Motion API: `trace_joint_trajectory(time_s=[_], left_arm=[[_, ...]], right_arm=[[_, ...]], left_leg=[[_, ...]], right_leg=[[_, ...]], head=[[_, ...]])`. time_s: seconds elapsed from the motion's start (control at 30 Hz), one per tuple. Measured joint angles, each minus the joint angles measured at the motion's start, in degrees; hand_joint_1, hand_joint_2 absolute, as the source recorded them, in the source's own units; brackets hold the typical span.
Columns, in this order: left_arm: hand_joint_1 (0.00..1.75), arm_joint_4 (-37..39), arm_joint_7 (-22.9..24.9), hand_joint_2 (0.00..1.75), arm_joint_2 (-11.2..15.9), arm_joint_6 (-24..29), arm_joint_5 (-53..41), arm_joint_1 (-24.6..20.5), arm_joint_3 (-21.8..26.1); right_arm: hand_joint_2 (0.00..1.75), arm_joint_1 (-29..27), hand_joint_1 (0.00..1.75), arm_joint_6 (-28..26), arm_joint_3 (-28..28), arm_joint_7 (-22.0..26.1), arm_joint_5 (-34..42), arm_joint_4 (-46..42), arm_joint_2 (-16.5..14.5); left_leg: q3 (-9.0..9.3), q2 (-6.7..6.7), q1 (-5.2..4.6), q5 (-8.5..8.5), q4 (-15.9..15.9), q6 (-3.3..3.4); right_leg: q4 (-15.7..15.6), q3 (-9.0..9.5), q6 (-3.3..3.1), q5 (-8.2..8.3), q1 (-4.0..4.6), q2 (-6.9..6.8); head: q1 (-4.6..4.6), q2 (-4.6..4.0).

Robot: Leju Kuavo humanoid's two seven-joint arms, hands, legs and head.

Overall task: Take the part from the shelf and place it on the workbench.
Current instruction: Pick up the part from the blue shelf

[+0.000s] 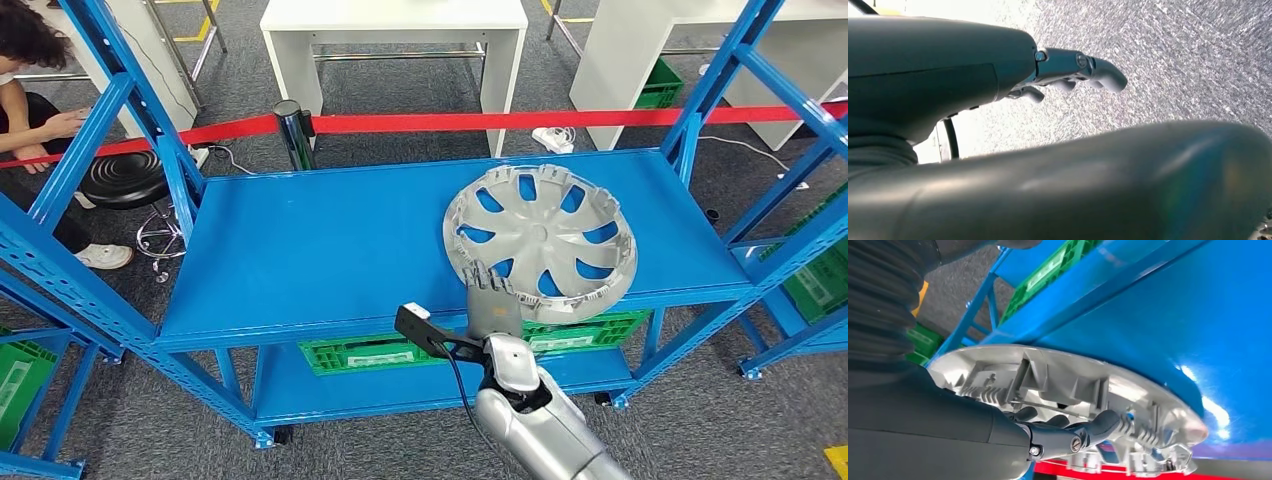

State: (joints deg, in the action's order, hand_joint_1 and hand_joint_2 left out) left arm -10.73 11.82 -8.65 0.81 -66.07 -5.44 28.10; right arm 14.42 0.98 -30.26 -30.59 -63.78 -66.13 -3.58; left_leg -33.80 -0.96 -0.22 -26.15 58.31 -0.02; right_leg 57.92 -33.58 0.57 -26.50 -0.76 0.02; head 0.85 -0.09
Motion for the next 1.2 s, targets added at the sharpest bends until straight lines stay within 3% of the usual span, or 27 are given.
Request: trace_joint_trajectory(time_s=[0.3, 0.43, 0.77, 1.2], left_arm=[[0.0, 0.0, -0.56, 0.0, -0.25, 0.31, -0.01, 0.35, 0.1], [0.0, 0.0, -0.96, 0.0, -0.38, 0.15, -0.21, 0.48, 0.1], [0.0, -0.07, -1.72, 0.0, -0.57, -0.26, -0.68, 0.44, 0.1], [0.0, -0.28, -2.08, 0.0, -0.68, -0.19, -0.62, 0.35, 0.5]], right_arm=[[1.75, -6.94, 0.0, 0.59, 6.78, -1.24, -2.84, -9.45, -0.27], [1.75, -8.72, 0.0, -1.23, 10.31, 1.94, -5.6, -14.32, -0.27], [1.75, -7.27, 0.0, -4.31, 12.86, 7.69, -9.19, -20.47, -0.27], [1.75, -6.36, 0.0, -0.4, 13.98, 6.43, -9.59, -22.73, -0.27]], left_leg=[[0.03, -0.03, -0.01, -0.03, 0.0, 0.03], [0.05, 0.02, -0.02, -0.07, 0.0, 0.02], [0.1, 0.04, -0.01, -0.06, 0.0, 0.02], [0.11, 0.04, -0.01, -0.08, 0.0, 0.02]], right_leg=[[0.0, 0.06, 0.04, -0.06, -0.01, -0.04], [0.0, 0.05, 0.05, -0.06, -0.02, 0.01], [0.01, 0.08, 0.05, -0.06, -0.01, 0.04], [0.01, 0.09, 0.06, -0.08, -0.02, 0.03]], head=[[0.01, 0.0], [0.01, 0.0], [0.01, 0.0], [0.0, 0.0]])
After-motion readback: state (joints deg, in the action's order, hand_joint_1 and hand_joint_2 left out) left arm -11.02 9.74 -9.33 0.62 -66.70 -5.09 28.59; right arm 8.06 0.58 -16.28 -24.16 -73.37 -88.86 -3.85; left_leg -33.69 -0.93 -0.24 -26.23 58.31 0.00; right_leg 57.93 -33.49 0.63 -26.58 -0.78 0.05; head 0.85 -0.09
